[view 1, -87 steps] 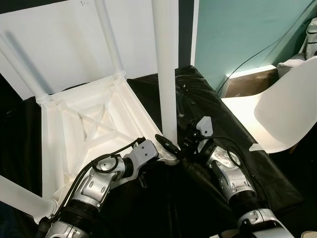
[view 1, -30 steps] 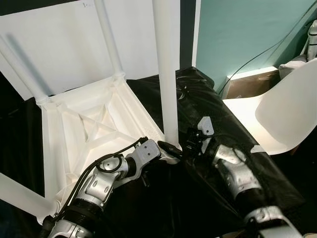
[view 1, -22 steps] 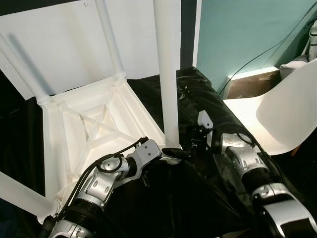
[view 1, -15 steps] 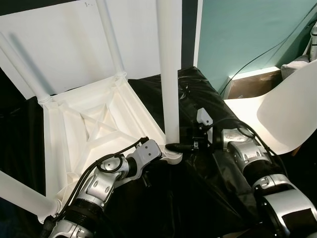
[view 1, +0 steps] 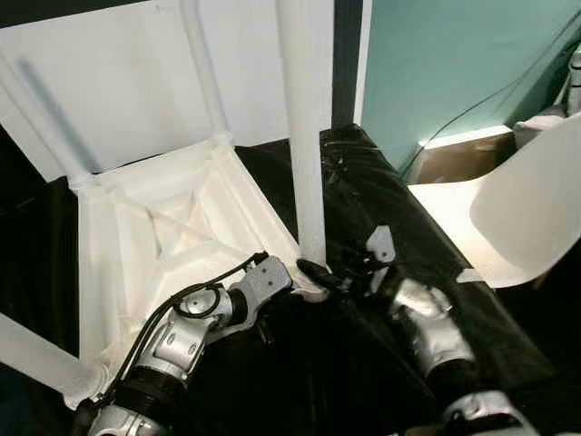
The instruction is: Building children table
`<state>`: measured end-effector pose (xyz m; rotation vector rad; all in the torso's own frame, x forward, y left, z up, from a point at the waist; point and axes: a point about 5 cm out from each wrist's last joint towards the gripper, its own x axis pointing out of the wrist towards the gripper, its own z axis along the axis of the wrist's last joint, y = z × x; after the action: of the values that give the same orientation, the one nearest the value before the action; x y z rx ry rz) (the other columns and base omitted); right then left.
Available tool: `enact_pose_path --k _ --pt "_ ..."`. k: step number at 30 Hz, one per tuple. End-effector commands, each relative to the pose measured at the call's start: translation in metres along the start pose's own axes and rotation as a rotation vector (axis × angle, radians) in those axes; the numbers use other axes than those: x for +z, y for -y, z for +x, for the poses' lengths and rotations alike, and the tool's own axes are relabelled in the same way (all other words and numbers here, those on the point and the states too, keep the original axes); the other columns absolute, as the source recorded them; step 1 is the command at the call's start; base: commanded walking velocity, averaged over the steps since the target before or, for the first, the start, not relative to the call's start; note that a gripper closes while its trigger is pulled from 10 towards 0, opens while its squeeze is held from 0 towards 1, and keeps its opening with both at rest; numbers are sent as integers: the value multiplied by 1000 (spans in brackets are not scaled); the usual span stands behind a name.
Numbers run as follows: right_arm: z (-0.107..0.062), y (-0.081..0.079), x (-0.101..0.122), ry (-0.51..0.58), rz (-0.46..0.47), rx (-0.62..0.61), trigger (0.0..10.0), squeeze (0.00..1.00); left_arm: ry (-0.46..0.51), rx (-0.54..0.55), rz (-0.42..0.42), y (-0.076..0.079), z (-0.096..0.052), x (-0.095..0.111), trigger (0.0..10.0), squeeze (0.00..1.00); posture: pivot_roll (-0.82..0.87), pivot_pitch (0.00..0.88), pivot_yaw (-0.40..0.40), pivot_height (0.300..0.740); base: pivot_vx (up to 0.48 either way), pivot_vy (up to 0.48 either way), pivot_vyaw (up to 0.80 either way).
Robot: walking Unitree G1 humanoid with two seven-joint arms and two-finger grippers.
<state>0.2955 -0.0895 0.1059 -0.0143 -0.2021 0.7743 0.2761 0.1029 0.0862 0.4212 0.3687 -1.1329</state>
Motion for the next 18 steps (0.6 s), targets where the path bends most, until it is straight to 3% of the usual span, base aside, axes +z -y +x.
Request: enact_pose_path --k 1,10,11,12,18 --pt "-3 23 16 63 -9 -242 0 0 -96 -170 -201 46 15 -47 10000 0 58 0 -11 740 0 0 0" --pt "3 12 22 107 -43 -223 0 0 -109 -188 -188 45 15 -46 10000 0 49 0 2 740 0 0 0" --pt "5 9 20 93 -46 -192 1725 0 -108 -186 -188 44 15 -46 10000 0 53 0 0 740 0 0 0" --pt "8 3 17 66 4 -93 10000 1000 -107 -186 -190 45 15 -46 10000 0 46 0 2 740 0 0 0" --pt "11 -3 15 19 11 54 10000 1000 -108 -187 -190 45 15 -47 10000 0 48 0 -4 740 0 0 0"
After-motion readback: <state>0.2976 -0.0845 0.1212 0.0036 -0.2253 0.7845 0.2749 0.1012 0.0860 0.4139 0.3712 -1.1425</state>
